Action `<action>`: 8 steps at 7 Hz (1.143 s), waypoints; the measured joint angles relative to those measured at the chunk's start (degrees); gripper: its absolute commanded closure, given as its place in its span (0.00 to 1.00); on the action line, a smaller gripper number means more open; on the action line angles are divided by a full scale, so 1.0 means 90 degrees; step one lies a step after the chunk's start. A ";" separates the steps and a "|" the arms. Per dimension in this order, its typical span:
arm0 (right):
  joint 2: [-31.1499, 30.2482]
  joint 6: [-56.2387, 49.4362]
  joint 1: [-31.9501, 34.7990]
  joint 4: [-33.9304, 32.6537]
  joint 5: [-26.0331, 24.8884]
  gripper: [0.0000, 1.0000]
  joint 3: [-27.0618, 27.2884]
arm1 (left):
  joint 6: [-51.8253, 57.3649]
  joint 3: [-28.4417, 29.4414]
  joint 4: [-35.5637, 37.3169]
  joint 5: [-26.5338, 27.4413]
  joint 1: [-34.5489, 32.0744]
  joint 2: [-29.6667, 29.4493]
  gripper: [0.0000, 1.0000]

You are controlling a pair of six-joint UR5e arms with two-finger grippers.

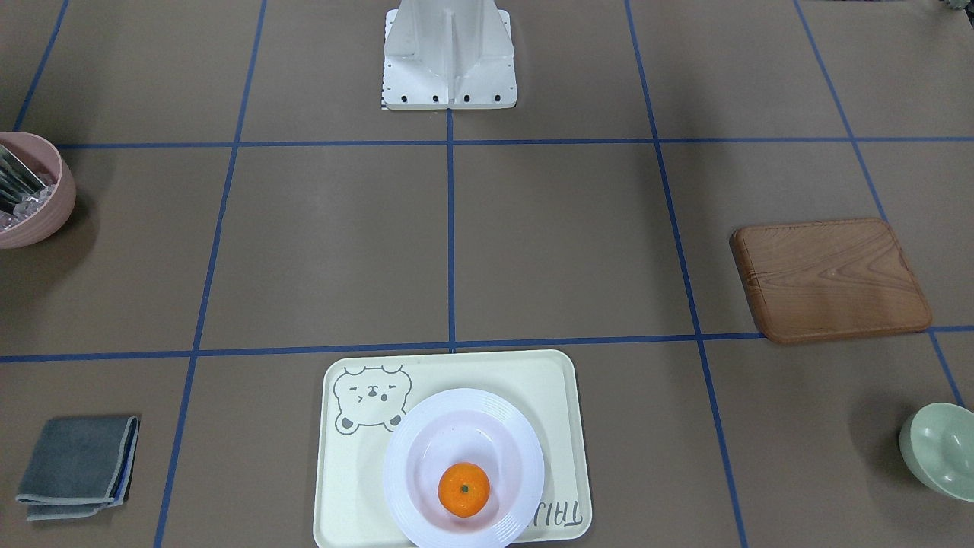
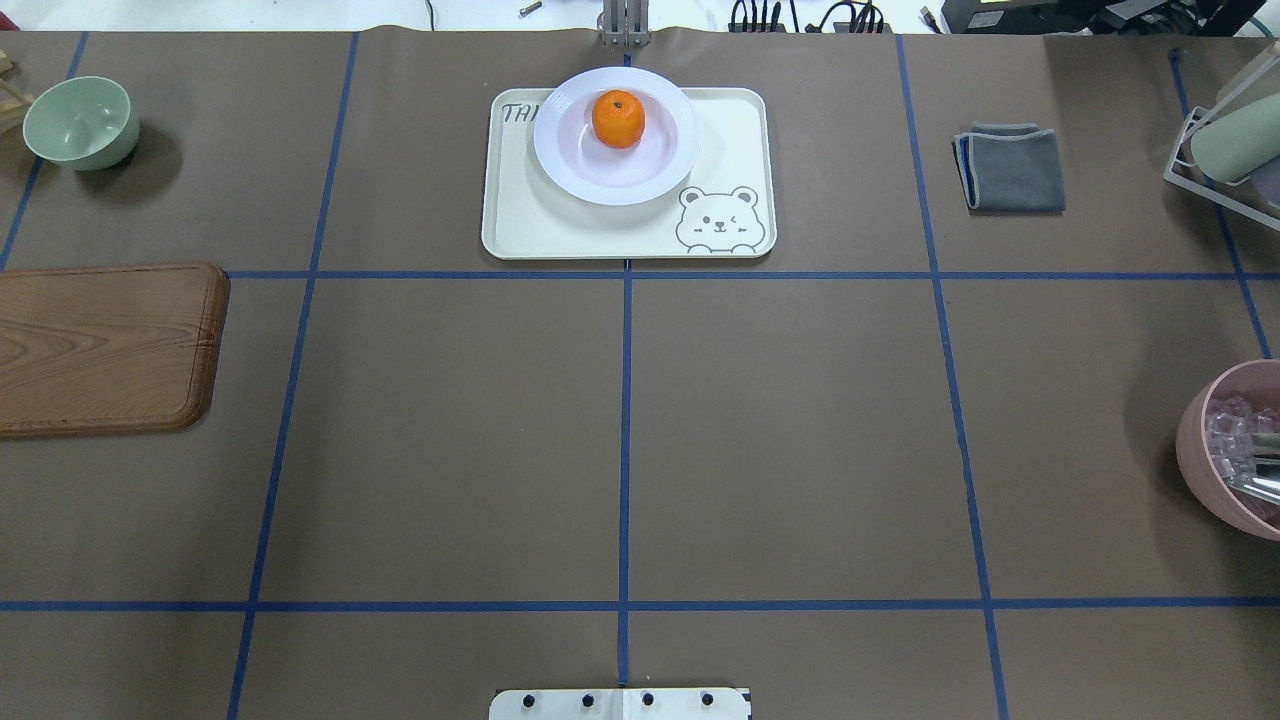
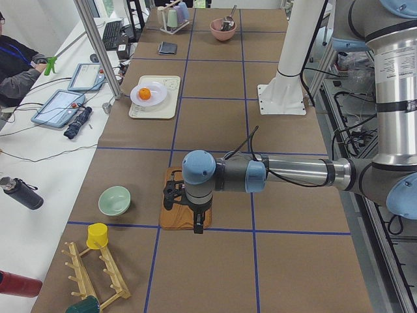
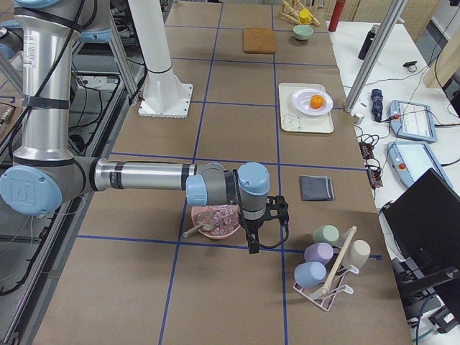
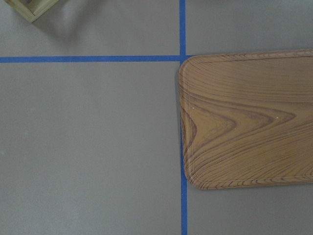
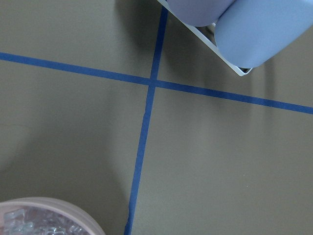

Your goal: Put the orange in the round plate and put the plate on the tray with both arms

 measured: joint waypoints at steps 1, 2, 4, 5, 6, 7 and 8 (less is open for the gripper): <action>-0.0018 0.0016 -0.0001 0.0046 0.0010 0.00 -0.0031 | 0.0000 0.0001 0.0005 0.0003 -0.0001 0.0005 0.02; -0.0044 0.0029 -0.0001 0.0073 0.0047 0.00 -0.0056 | 0.0000 0.0005 0.0013 0.0005 0.0000 0.0015 0.02; -0.0064 0.0049 0.0001 0.0116 0.0092 0.00 -0.0059 | 0.0000 -0.0002 0.0019 0.0002 0.0002 0.0034 0.02; -0.0060 0.0051 0.0001 0.0123 0.0080 0.00 -0.0056 | 0.0000 -0.0001 0.0017 -0.0001 0.0003 0.0036 0.02; -0.0051 0.0051 0.0001 0.0125 0.0071 0.00 -0.0034 | 0.0000 -0.0002 0.0011 -0.0005 0.0003 0.0038 0.02; -0.0057 0.0051 0.0001 0.0126 0.0066 0.00 -0.0004 | 0.0000 -0.0006 0.0005 -0.0008 0.0003 0.0038 0.02; -0.0080 0.0049 0.0001 0.0126 0.0060 0.00 0.0010 | 0.0000 -0.0009 0.0002 -0.0009 0.0003 0.0038 0.02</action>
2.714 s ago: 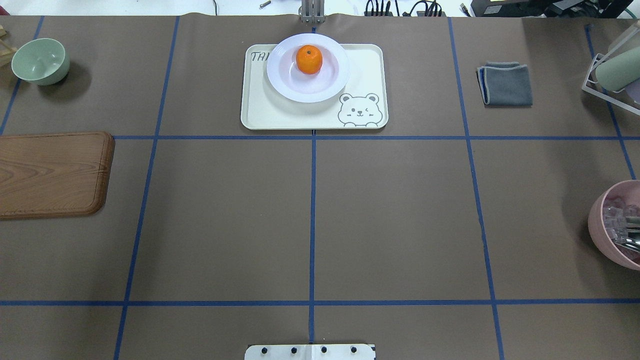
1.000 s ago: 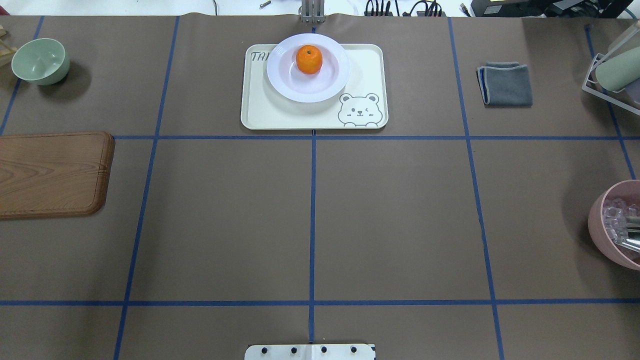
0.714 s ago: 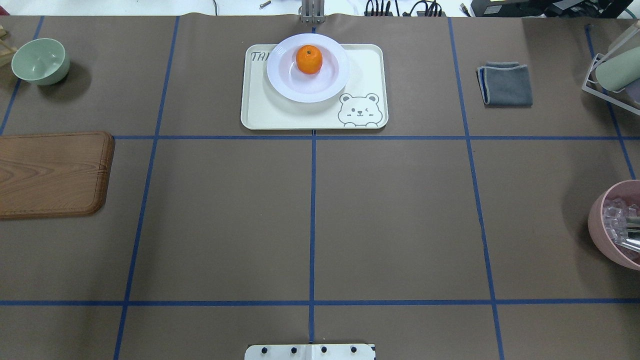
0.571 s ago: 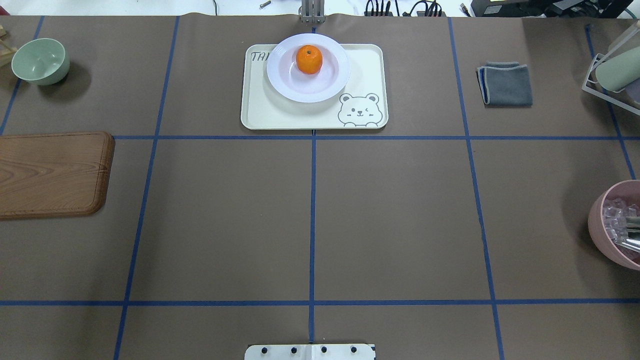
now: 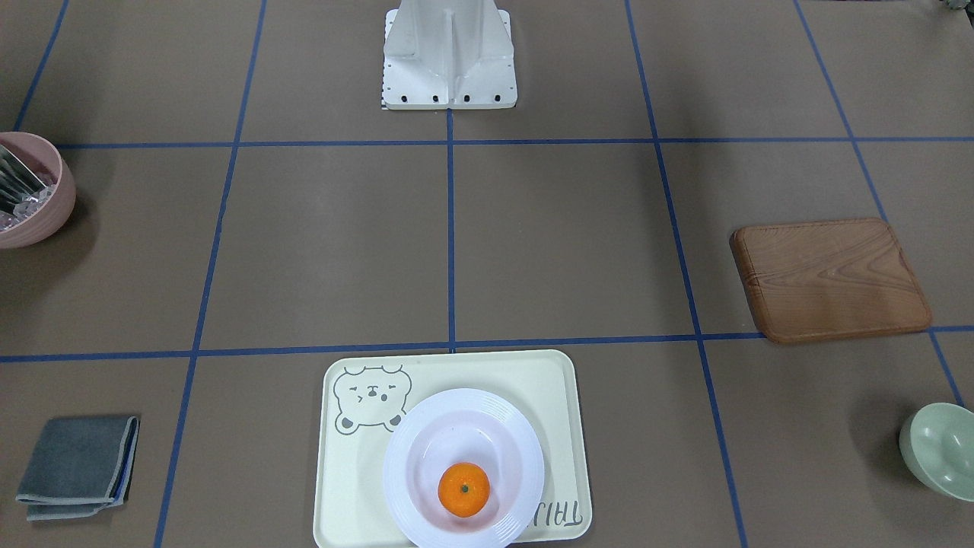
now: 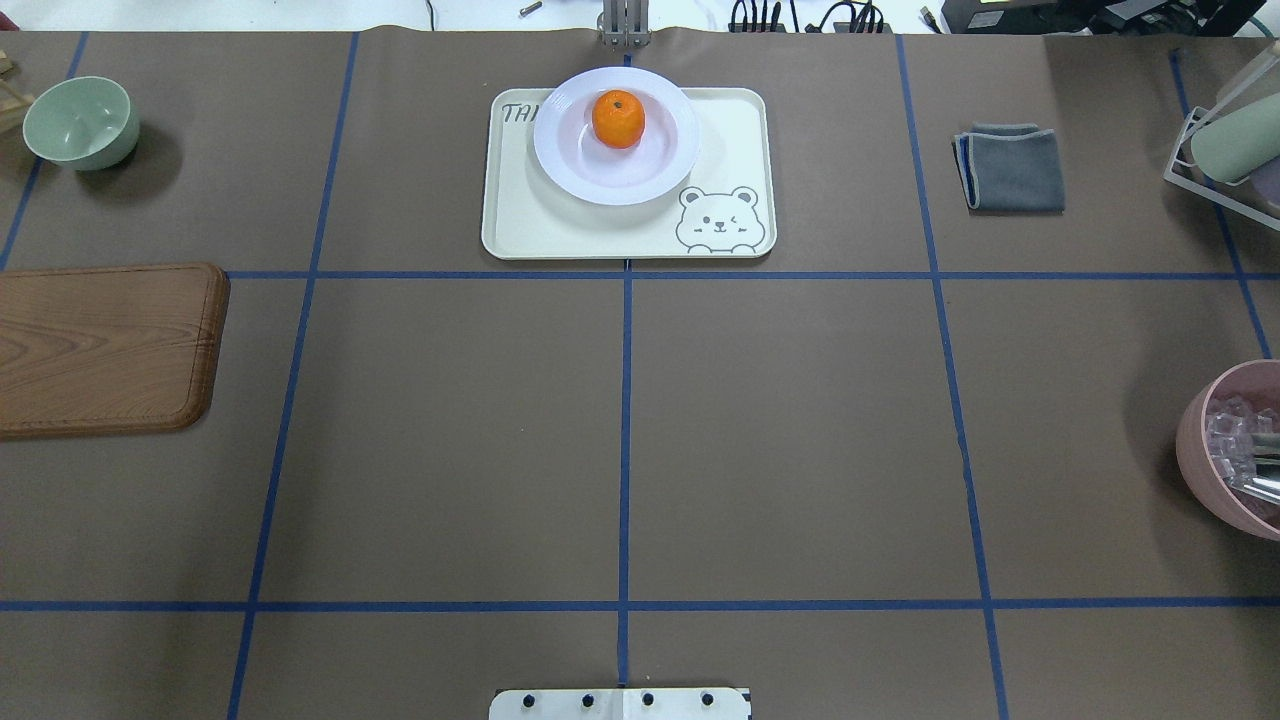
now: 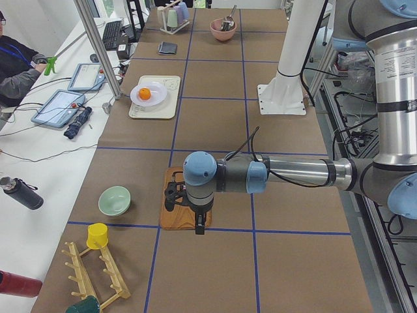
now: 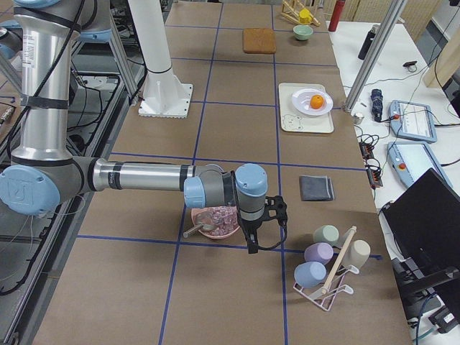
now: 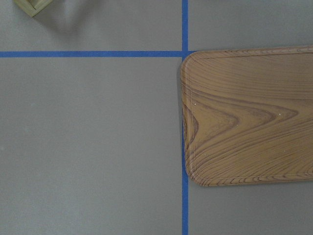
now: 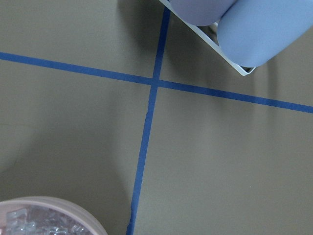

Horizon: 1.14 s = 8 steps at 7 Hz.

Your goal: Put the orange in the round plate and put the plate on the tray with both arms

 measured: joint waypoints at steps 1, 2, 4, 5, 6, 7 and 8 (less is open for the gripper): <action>-0.0041 -0.0014 0.0000 0.0002 -0.0008 0.00 0.0011 | 0.0000 0.0000 -0.0001 0.0000 0.0000 0.0000 0.02; -0.0103 -0.0043 0.0000 0.0009 -0.0011 0.00 0.0059 | 0.0000 -0.0003 -0.0002 0.0000 0.0000 0.0000 0.02; -0.0168 -0.0074 0.0005 0.0018 -0.0009 0.00 0.0272 | 0.0000 -0.0005 -0.0002 0.0001 -0.0001 0.0000 0.02; -0.0171 -0.0081 0.0003 0.0017 -0.0012 0.00 0.0343 | 0.0000 -0.0006 -0.0002 0.0006 -0.0005 0.0000 0.02; -0.0173 -0.0085 0.0001 0.0013 -0.0017 0.00 0.0387 | 0.0000 -0.0006 -0.0002 0.0008 -0.0008 0.0000 0.02; -0.0173 -0.0085 0.0001 0.0011 -0.0020 0.00 0.0410 | 0.0000 -0.0009 -0.0002 0.0009 -0.0009 0.0000 0.02; -0.0173 -0.0086 0.0000 0.0010 -0.0018 0.00 0.0432 | 0.0000 -0.0013 -0.0002 0.0009 -0.0009 0.0000 0.02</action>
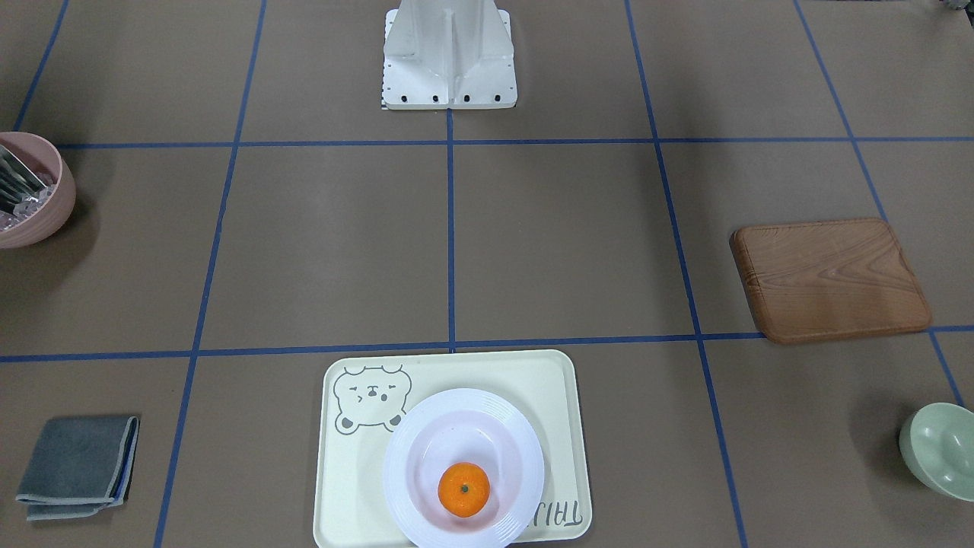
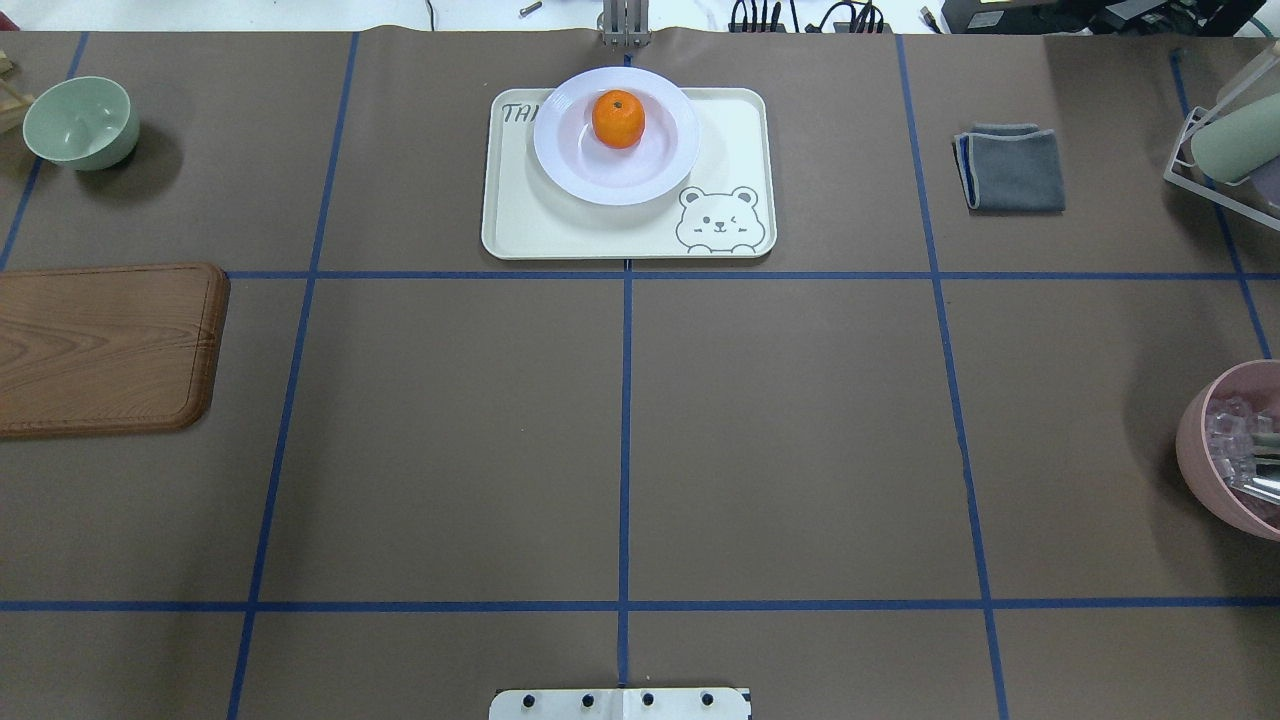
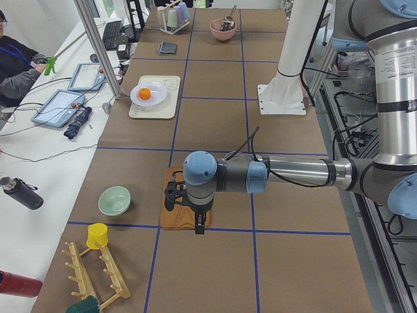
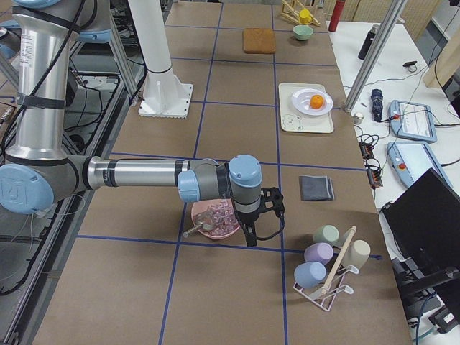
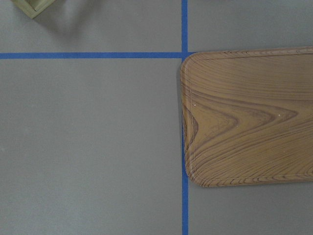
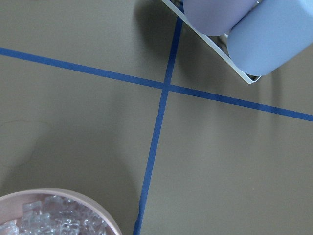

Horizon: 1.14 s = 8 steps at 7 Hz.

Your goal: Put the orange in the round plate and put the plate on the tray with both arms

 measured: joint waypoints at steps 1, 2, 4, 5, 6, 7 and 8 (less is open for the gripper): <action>0.0000 0.0000 0.0000 0.0000 0.0002 0.00 0.0031 | 0.0000 -0.0005 0.0000 0.0000 0.0001 0.0000 0.02; 0.0000 0.0000 0.0000 -0.0001 0.0002 0.00 0.0051 | 0.0000 -0.0009 0.0000 0.0000 0.0005 0.0000 0.02; 0.0002 0.0000 0.0000 -0.0007 0.0004 0.00 0.0062 | 0.0000 -0.0012 0.0000 0.0000 0.0004 0.0000 0.02; 0.0008 0.0000 -0.0003 -0.0009 0.0008 0.00 0.0064 | 0.0000 -0.0013 0.0000 0.0000 0.0003 0.0000 0.02; 0.0014 0.0000 -0.0007 -0.0010 0.0011 0.00 0.0067 | 0.0000 -0.0013 0.0000 0.0000 0.0005 0.0000 0.02; 0.0018 0.0000 -0.0008 -0.0010 0.0012 0.00 0.0074 | 0.0000 -0.0012 0.0000 0.0000 0.0008 0.0000 0.02; 0.0019 0.0000 -0.0010 -0.0010 0.0019 0.00 0.0083 | 0.0000 -0.0008 0.0000 0.0000 0.0009 0.0000 0.02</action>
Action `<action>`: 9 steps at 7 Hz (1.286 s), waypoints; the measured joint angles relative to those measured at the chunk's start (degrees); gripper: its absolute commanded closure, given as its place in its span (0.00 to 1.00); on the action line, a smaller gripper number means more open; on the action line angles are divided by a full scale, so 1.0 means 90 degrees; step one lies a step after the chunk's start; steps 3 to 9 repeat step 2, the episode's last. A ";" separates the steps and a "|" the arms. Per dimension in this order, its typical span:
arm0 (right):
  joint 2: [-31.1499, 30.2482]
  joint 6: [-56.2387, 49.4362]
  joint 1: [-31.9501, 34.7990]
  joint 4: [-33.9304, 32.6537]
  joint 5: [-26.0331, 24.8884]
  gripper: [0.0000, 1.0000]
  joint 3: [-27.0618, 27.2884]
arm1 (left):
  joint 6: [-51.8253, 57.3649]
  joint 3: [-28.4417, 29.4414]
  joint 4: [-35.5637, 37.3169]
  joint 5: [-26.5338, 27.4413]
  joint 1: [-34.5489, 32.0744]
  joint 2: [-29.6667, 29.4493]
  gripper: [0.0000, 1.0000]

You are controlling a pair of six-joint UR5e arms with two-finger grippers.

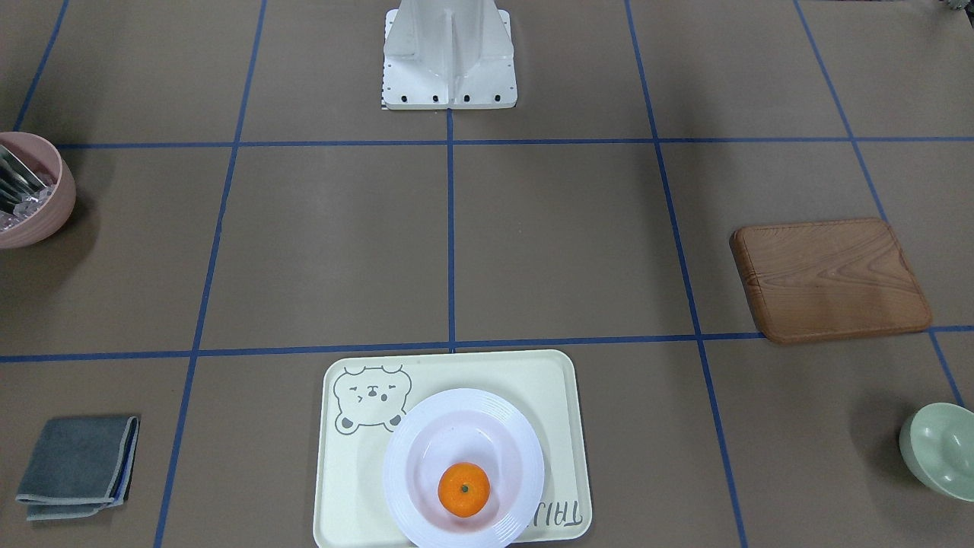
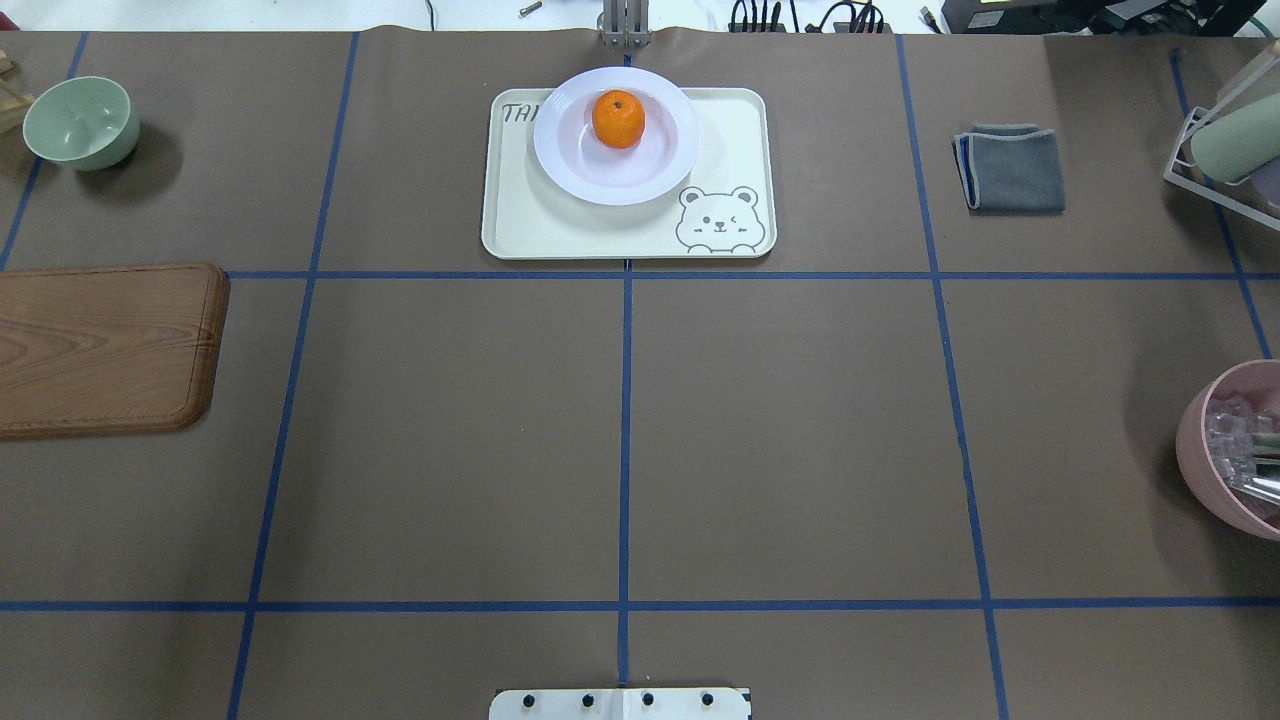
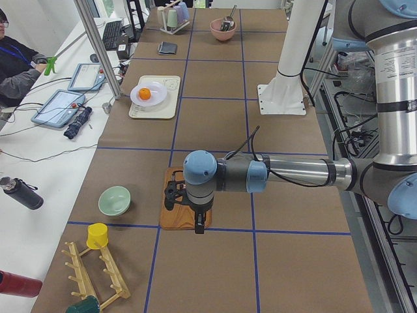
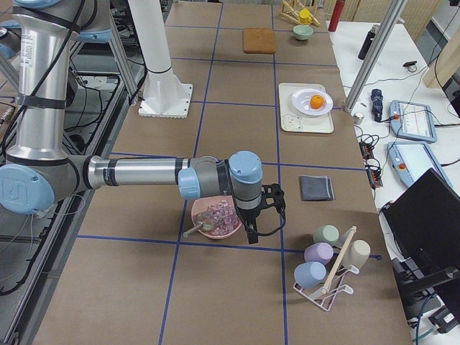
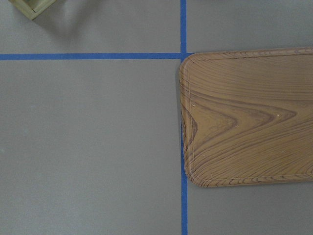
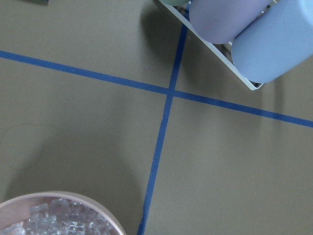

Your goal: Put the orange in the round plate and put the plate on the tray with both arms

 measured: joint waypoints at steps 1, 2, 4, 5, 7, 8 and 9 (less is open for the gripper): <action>0.0001 0.0000 -0.0004 0.0000 0.0015 0.00 0.0011 | 0.0000 0.0003 0.0000 0.0000 0.0000 0.0000 0.02; 0.0001 0.0000 -0.0007 0.0000 0.0028 0.00 0.0022 | 0.0000 0.0004 0.0000 0.0000 0.0001 0.0000 0.02; 0.0001 0.0000 -0.0007 0.0000 0.0028 0.00 0.0022 | 0.0000 0.0004 0.0000 0.0000 0.0001 0.0000 0.02; 0.0001 0.0000 -0.0007 0.0000 0.0028 0.00 0.0022 | 0.0000 0.0004 0.0000 0.0000 0.0001 0.0000 0.02; 0.0001 0.0000 -0.0007 0.0000 0.0028 0.00 0.0022 | 0.0000 0.0004 0.0000 0.0000 0.0001 0.0000 0.02; 0.0001 0.0000 -0.0007 0.0000 0.0028 0.00 0.0022 | 0.0000 0.0004 0.0000 0.0000 0.0001 0.0000 0.02; 0.0001 0.0000 -0.0007 0.0000 0.0028 0.00 0.0022 | 0.0000 0.0004 0.0000 0.0000 0.0001 0.0000 0.02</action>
